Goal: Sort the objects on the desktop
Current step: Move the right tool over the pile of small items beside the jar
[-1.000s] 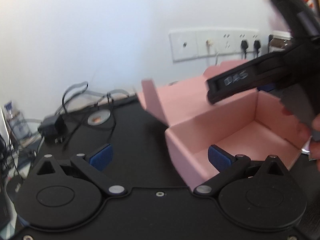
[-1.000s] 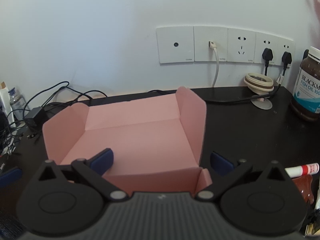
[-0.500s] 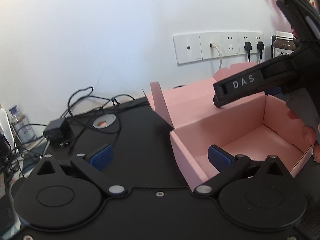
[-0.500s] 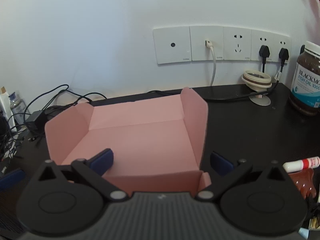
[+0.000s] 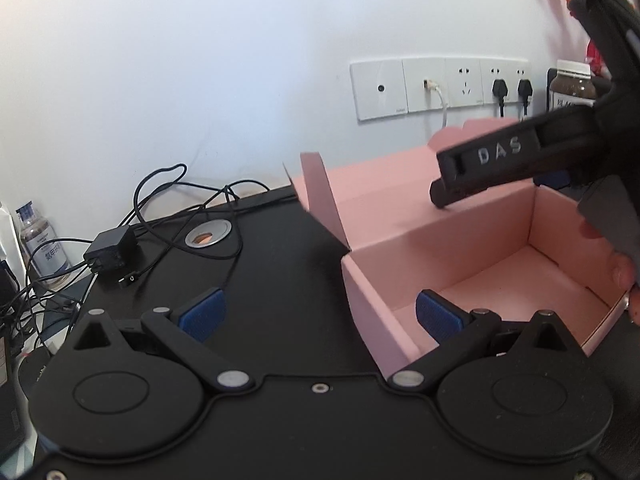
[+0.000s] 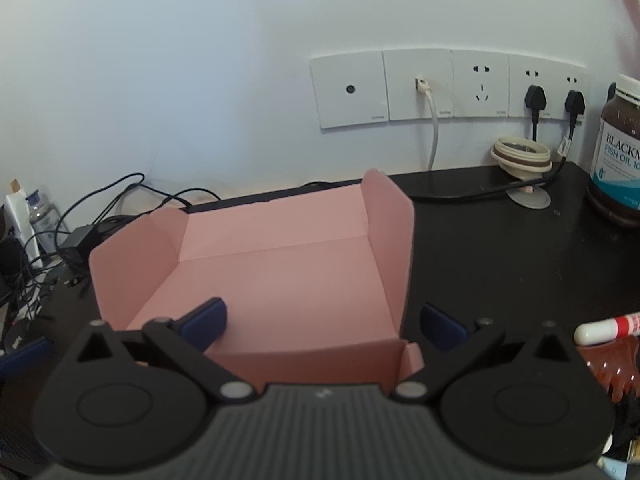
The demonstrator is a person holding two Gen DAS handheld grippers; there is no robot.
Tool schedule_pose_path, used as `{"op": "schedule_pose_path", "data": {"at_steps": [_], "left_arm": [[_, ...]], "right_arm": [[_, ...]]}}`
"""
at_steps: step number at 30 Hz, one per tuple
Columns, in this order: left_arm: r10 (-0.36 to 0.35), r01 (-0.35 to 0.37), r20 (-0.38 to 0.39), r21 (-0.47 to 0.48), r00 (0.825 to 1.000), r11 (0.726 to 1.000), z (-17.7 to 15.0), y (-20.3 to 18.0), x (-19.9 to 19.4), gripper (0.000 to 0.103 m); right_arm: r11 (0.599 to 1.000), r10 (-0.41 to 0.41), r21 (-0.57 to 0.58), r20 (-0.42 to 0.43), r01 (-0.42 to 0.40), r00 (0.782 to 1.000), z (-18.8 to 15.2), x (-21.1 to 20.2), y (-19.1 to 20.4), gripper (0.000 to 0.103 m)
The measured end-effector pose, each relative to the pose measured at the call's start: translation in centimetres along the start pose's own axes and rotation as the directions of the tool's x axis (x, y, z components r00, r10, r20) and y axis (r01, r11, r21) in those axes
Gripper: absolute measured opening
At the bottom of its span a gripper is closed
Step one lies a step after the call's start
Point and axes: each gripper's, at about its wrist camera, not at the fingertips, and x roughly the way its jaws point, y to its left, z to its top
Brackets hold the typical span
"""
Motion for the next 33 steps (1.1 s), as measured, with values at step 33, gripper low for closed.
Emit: {"op": "schedule_pose_path", "data": {"at_steps": [33], "left_arm": [[0.025, -0.025, 0.007, 0.038, 1.000, 0.999, -0.1, -0.4, -0.3, 0.103]], "right_arm": [[0.966, -0.078, -0.207, 0.334, 0.154, 0.939, -7.0, -15.8, -10.6, 0.102]]}}
